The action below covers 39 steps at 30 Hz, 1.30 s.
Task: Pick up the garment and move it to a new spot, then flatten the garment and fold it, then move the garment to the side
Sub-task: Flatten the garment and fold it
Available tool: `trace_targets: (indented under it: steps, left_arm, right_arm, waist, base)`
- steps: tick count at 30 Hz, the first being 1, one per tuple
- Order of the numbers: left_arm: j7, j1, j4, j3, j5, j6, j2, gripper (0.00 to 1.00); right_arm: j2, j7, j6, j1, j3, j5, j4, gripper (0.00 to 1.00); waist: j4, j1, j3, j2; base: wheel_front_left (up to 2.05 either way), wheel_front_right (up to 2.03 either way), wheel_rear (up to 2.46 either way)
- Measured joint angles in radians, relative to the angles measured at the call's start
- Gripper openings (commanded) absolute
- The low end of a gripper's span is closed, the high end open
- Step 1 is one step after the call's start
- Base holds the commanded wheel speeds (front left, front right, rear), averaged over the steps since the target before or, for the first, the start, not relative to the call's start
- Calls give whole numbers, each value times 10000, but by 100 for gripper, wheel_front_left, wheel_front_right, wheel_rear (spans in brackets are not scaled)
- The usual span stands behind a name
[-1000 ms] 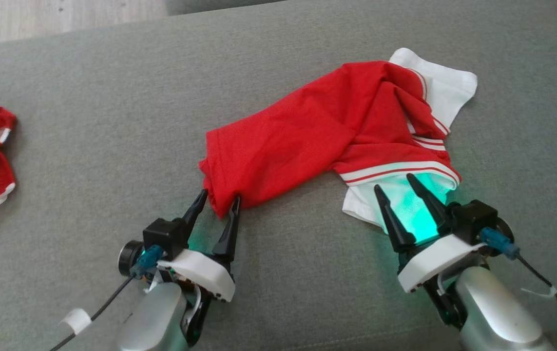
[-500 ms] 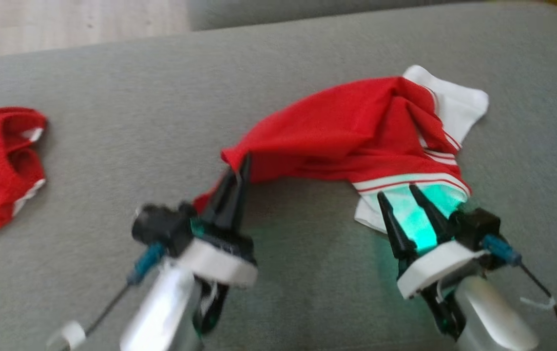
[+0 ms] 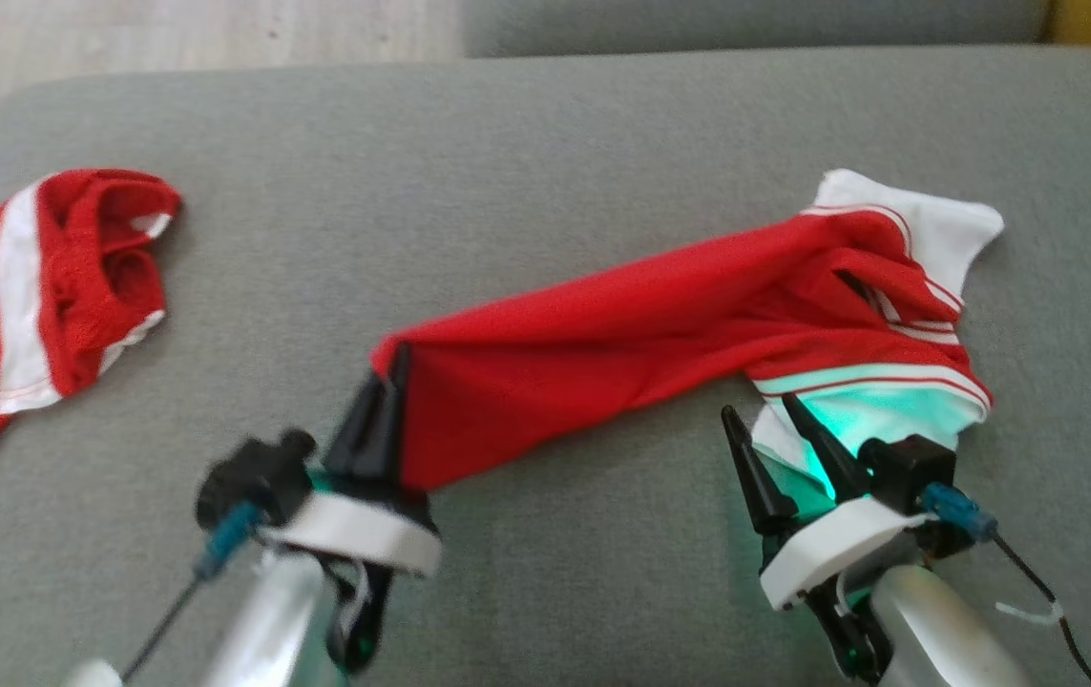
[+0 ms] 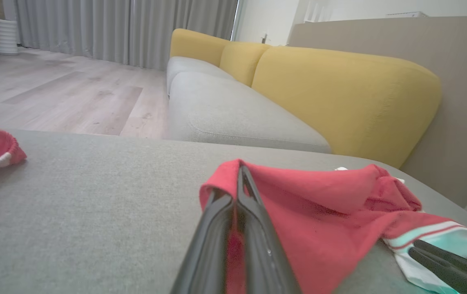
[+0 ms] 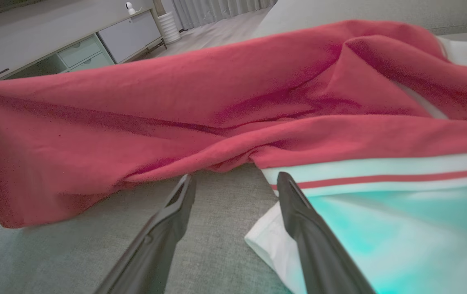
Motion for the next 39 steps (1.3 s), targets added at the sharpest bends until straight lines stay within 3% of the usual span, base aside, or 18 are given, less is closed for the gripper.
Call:
trace_targets:
  steps: [8, 9, 10, 11, 16, 20, 24, 28, 33, 39]
  left_arm:
    - [0, -2018, 1239, 1490, 681, 58, -23, 0]
    - [0, -2227, 1547, 1661, 755, 176, -27, 20]
    - [0, -2406, 1914, 1820, 813, 278, -36, 73]
    - [0, -2532, 2194, 1960, 823, 366, -46, 100]
    - [0, -2723, 2491, 2882, 1081, 982, -107, 100]
    - [0, -2369, 2063, 3231, 1321, 1064, -151, 100]
    - [0, -1189, 1680, 3252, 1034, 807, -161, 100]
    - [0, -278, 1626, 2683, 357, 485, -151, 100]
    - [0, -44, 1822, 1998, -366, 247, -163, 100]
    - [0, -110, 2209, 1898, -631, 178, -151, 100]
  right_arm:
    - [8, 0, 0, -332, -238, -94, -180, 100]
    - [8, 0, 0, -367, -278, -153, -255, 100]
    - [10, 0, 0, -403, -322, -230, -326, 100]
    - [12, 0, 0, -440, -397, -339, -426, 100]
    - [134, 0, 0, -503, -1093, -803, -963, 100]
    - [278, 0, 0, -442, -1678, -1237, -1384, 100]
    - [483, 0, 0, -171, -1875, -1515, -1628, 100]
    - [541, 0, 0, 88, -1848, -1513, -1639, 100]
    - [560, 0, 0, 114, -1789, -1511, -1613, 100]
    - [585, 0, 0, 115, -1760, -1513, -1534, 100]
  waist:
    - [-611, 1, 790, 0]
    - [-682, 2, 903, 0]
    - [-753, 2, 1009, 0]
    - [-824, 2, 1114, 0]
    - [-1094, 3, 1426, 0]
    - [-1063, 0, 1279, 0]
    - [-953, 0, 1139, 0]
    - [-866, -1, 1042, 0]
    - [-850, -1, 1011, 0]
    - [-990, 0, 1008, 0]
  base:
    - [0, 0, 0]
    - [0, 0, 0]
    - [0, 0, 0]
    - [0, 0, 0]
    - [0, 0, 0]
    - [0, 0, 0]
    - [0, 0, 0]
    - [0, 0, 0]
    - [0, 0, 0]
    - [0, 0, 0]
